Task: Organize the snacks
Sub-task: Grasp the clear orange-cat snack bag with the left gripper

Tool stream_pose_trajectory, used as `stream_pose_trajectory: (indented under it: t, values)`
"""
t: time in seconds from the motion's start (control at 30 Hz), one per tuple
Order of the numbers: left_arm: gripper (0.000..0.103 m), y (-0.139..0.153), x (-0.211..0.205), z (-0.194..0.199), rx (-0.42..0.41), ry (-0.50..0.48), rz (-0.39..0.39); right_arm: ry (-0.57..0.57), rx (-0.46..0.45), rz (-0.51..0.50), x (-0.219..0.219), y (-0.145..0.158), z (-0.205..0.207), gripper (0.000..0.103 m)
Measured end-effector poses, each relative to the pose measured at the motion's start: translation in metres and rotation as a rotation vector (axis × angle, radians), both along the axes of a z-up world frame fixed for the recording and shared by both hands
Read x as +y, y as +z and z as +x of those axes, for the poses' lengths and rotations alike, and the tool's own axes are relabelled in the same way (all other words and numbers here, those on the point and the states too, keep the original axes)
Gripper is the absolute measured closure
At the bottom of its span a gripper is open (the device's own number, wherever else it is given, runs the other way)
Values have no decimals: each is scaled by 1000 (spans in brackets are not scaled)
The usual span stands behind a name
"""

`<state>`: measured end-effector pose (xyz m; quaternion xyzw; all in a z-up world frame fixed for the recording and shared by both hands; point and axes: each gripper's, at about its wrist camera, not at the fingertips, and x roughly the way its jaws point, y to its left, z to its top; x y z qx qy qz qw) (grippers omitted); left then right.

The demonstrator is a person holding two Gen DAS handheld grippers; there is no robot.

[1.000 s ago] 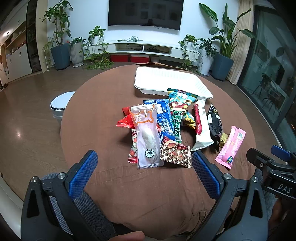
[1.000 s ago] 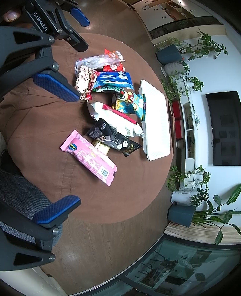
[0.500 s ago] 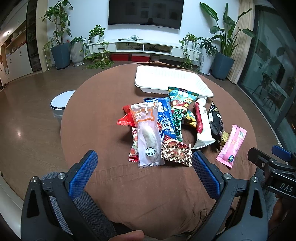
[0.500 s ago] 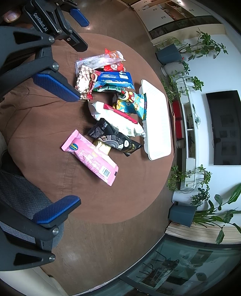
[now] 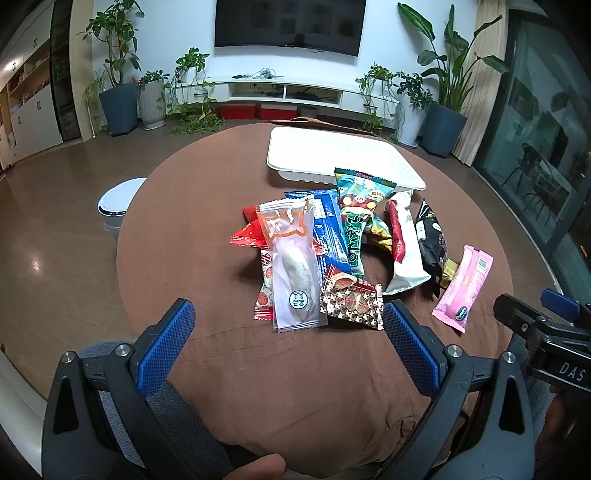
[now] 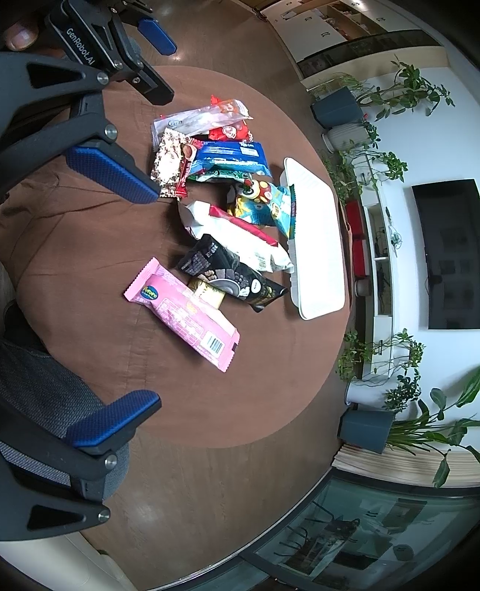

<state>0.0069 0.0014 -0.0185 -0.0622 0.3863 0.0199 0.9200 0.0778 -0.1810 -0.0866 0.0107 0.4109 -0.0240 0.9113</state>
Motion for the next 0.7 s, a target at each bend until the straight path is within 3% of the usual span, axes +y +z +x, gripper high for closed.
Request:
stream_pose_trajectory:
  t: [0.1, 0.13, 0.27, 0.33, 0.4, 0.47, 0.6, 0.7]
  values:
    - [0, -3, 14, -1, -16, 13, -110, 24, -4, 6, 1, -1, -1, 0]
    - [0, -4, 16, 0, -12, 14, -112, 38, -11, 8, 0, -1, 0, 0]
    - [0, -8, 16, -3, -57, -39, 8, 85, -50, 4, -2, 4, -1, 0]
    - [0, -12, 18, -6, -21, -41, 29, 100, -63, 21, -6, 6, -1, 0]
    - [0, -20, 28, 1, 93, 4, -26, 106, -53, 45, -13, 6, 3, 0]
    - [0, -18, 40, 3, 89, 51, -75, 112, -5, 87, -19, 0, 8, 1]
    - [0, -13, 41, 18, 62, 32, -74, 117, 116, 238, -35, -20, 17, 32]
    - [1, -16, 36, 34, 64, 23, -91, 82, 112, 312, -43, -27, 16, 37]
